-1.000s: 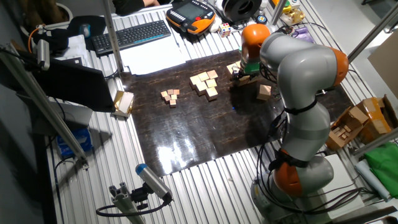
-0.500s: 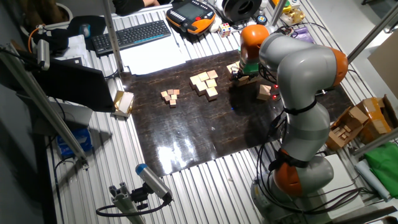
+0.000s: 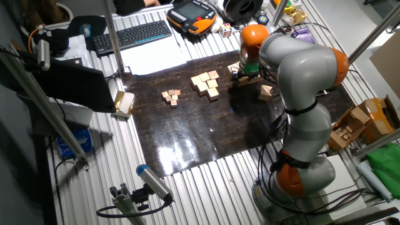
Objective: Stack the blocks into a pyramid shape
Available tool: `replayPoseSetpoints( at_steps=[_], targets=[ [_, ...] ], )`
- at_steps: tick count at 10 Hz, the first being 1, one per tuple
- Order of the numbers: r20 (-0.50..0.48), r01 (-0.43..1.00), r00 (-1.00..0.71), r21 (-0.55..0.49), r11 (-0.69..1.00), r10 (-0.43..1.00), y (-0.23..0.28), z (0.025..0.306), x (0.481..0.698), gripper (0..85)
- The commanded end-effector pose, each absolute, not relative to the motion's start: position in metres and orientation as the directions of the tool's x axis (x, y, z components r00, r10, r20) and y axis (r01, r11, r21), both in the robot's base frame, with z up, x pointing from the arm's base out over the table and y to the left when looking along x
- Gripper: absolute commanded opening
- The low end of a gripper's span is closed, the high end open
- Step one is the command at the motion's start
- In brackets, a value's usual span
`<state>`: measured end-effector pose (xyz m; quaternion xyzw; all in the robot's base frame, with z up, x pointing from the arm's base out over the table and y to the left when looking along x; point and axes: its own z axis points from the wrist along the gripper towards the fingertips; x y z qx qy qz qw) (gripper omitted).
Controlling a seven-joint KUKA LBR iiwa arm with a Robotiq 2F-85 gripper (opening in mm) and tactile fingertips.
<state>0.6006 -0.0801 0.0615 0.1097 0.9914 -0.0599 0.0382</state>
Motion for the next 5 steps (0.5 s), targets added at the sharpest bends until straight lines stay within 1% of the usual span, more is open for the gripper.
replayPoseSetpoints(
  at_steps=[1, 5],
  targets=[
    [-0.09, 0.226, -0.972, -0.109, 0.968, 0.217, -0.0782, 0.0607, 0.6, 77.0],
    [-0.086, 0.241, -0.969, -0.105, 0.965, 0.232, -0.0704, 0.0631, 0.6016, 77.0]
  ],
)
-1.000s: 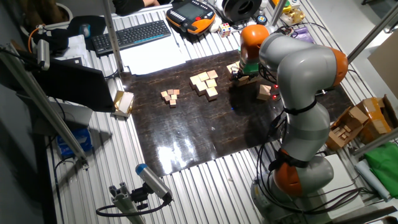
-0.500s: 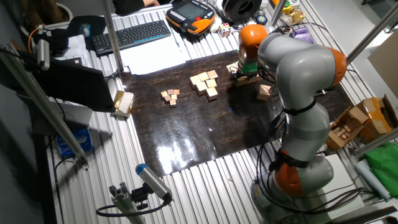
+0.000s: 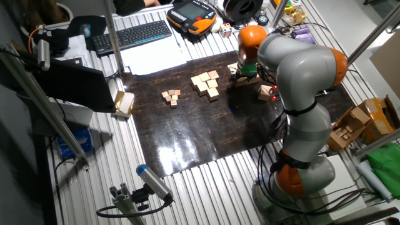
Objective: Stack the blocks into a pyramid shape
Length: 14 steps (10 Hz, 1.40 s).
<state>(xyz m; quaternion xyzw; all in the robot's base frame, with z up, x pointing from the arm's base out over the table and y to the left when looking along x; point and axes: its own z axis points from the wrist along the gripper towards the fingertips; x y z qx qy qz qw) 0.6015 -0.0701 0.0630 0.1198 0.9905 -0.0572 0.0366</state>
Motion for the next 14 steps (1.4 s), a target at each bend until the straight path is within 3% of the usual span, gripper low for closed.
replayPoseSetpoints(
  at_steps=[1, 6, 14],
  targets=[
    [-0.087, 0.245, -0.968, -0.104, 0.964, 0.237, -0.0676, 0.0633, 0.6019, 77.0],
    [-0.084, 0.217, -0.975, -0.121, 0.969, 0.208, -0.0696, 0.0676, 0.6054, 80.0],
    [-0.09, 0.2, -0.978, -0.117, 0.973, 0.191, -0.0689, 0.0676, 0.6076, 77.3]
  ],
)
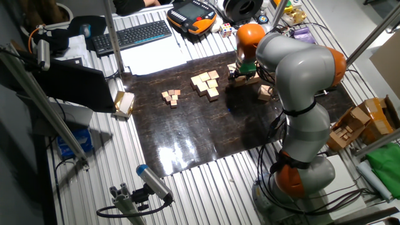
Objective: Stack the blocks into a pyramid shape
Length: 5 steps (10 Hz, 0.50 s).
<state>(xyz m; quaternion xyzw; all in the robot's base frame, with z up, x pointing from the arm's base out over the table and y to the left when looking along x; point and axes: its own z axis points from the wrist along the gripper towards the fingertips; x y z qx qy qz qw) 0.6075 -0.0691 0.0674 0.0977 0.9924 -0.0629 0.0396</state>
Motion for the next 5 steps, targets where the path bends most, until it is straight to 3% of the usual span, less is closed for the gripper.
replayPoseSetpoints(
  at_steps=[1, 5],
  targets=[
    [-0.092, 0.197, -0.978, -0.115, 0.974, 0.187, -0.0695, 0.0673, 0.6073, 75.7],
    [-0.092, 0.188, -0.98, -0.107, 0.976, 0.179, -0.0719, 0.0649, 0.6054, 71.3]
  ],
)
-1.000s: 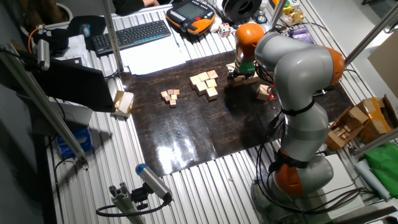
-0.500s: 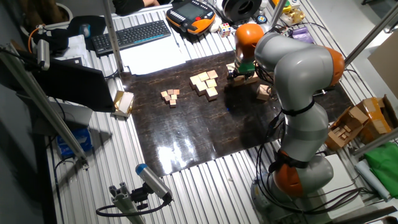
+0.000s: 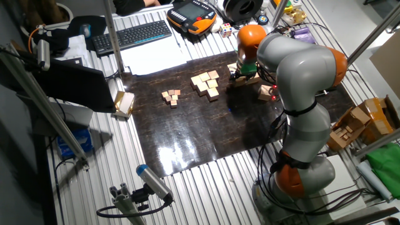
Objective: Stack the blocks into a pyramid shape
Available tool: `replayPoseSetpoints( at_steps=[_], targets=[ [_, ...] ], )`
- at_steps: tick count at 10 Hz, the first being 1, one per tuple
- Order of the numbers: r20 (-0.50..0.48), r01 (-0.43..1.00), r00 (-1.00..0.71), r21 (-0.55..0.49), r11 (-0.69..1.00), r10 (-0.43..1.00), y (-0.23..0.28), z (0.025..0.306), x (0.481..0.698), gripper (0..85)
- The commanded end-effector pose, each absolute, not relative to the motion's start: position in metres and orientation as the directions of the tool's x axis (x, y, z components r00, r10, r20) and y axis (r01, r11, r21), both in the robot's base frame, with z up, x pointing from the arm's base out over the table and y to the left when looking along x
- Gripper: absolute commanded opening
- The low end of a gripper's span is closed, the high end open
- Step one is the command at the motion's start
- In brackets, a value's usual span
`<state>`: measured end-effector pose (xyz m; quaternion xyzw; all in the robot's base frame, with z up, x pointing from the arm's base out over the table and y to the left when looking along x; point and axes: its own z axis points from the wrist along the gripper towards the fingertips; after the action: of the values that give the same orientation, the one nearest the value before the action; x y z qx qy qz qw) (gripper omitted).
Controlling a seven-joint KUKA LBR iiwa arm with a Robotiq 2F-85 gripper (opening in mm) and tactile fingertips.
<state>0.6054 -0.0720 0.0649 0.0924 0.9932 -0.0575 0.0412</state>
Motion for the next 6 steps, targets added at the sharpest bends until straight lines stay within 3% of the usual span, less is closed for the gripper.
replayPoseSetpoints(
  at_steps=[1, 3, 6],
  targets=[
    [-0.092, 0.184, -0.98, -0.106, 0.977, 0.174, -0.0719, 0.0647, 0.6052, 66.7],
    [-0.094, 0.172, -0.982, -0.101, 0.98, 0.162, -0.0718, 0.065, 0.6052, 57.3],
    [-0.079, 0.167, -0.984, -0.097, 0.981, 0.16, -0.0719, 0.071, 0.6058, 56.0]
  ],
)
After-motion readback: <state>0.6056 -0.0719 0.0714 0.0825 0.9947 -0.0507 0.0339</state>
